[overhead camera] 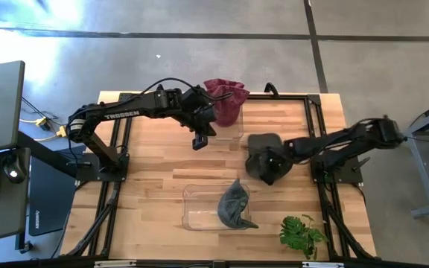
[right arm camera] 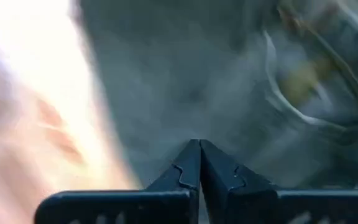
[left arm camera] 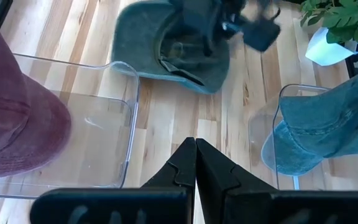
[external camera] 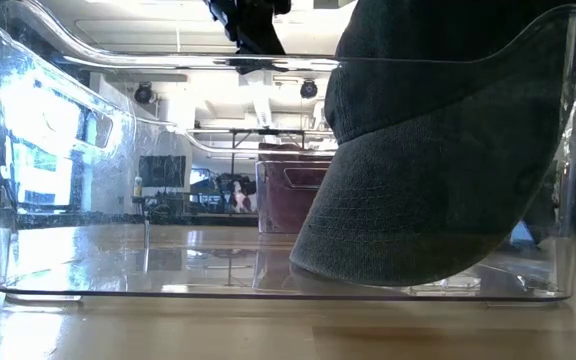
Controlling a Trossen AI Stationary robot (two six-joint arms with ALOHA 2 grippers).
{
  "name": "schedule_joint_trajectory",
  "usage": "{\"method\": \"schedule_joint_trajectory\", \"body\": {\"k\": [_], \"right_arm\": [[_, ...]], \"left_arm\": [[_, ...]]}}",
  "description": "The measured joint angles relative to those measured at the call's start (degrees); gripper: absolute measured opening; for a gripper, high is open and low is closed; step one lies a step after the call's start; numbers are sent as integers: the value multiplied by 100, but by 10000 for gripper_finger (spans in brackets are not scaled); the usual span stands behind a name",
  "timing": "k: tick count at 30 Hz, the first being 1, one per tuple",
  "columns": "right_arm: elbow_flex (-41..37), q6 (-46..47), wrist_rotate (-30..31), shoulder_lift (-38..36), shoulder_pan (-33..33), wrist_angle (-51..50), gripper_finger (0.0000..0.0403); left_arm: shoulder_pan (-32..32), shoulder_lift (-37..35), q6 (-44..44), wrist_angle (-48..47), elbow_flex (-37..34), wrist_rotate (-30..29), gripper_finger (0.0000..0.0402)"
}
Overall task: Pick & Place hat
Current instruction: Put the black cap into the bottom transparent bin
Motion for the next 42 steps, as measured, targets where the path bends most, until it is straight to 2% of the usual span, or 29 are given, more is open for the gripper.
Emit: {"method": "schedule_joint_trajectory", "body": {"k": [5,8,11,16,20,24,27,30,33,35,39,42], "right_arm": [[89,218,-109,-508,94,274,2],[-95,404,136,-450,195,368,2],[-499,990,220,-254,202,430,1],[-973,1116,-92,-158,39,1492,1],[-882,968,-284,-470,-142,1212,1],[-548,539,-318,-1005,-135,777,3],[-280,-187,-665,-1332,-42,503,15],[-82,-915,-1176,-1483,163,205,47],[-80,-1799,-1227,-1432,495,10,98],[-91,-2538,-976,-1346,799,126,135],[-134,-3397,579,-944,1341,44,197],[-124,-3749,1250,-573,1575,240,218]], "left_arm": [[0,-2,-86,7,0,-2,3],[0,-2,-137,7,0,-2,3],[0,-2,-176,7,0,-4,3],[0,-2,-181,28,0,-7,3],[0,-2,-181,26,0,-7,3],[0,-2,-192,21,0,-7,3],[0,-2,-288,20,0,-6,3],[2,-2,-290,13,0,-7,3],[0,-2,-332,13,0,-4,3],[1,-2,-398,11,0,-4,3],[2,-2,-461,9,0,-4,3],[0,-2,-567,9,0,-4,3]]}}
